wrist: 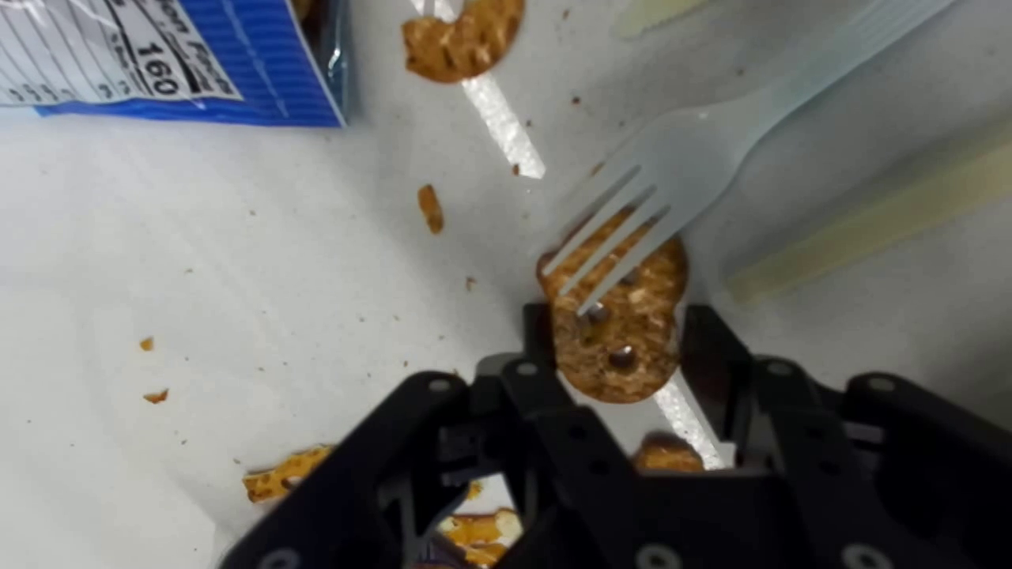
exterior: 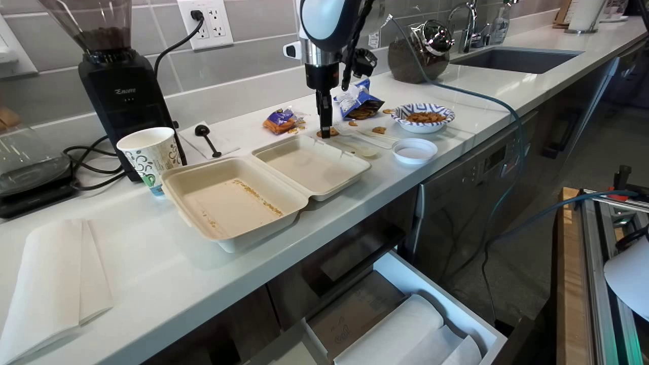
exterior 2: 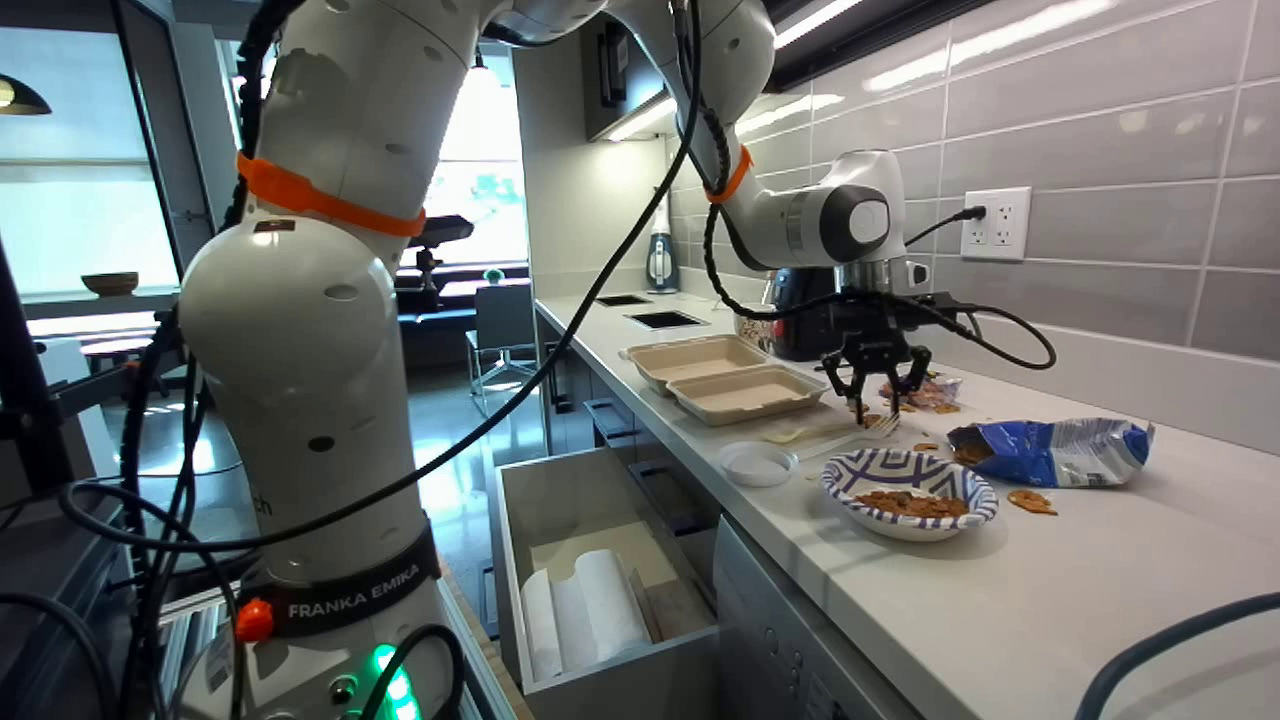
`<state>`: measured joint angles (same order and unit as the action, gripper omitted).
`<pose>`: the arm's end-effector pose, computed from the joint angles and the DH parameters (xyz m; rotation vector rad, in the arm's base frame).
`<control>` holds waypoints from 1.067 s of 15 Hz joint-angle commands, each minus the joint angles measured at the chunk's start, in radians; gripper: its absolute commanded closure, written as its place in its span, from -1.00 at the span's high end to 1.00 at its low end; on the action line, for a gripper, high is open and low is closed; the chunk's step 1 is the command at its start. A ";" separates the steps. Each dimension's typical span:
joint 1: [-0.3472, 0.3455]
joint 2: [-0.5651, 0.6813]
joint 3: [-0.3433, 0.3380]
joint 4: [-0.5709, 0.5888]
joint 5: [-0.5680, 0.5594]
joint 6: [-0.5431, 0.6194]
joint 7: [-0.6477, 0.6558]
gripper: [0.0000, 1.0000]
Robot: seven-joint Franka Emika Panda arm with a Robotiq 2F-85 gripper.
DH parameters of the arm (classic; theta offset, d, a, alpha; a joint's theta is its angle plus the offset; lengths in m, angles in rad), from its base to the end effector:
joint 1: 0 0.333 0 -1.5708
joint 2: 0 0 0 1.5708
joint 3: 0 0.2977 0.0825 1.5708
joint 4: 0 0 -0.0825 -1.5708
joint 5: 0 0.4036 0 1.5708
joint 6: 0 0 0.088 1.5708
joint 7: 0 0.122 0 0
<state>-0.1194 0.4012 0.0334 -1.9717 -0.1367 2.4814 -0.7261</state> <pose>0.6304 -0.0554 0.2305 2.8213 1.0946 0.1059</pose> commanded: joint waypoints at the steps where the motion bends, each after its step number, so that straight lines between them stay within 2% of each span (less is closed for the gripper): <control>1: 0.004 -0.012 -0.002 -0.016 -0.017 -0.019 0.001 -0.06; 7: 0.004 -0.016 -0.002 -0.019 -0.020 -0.019 0.000 -0.09; 16: 0.056 0.025 0.008 0.037 -0.037 -0.032 0.037 -0.08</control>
<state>-0.0790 0.4087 0.0424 -1.9610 -0.1488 2.4813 -0.7179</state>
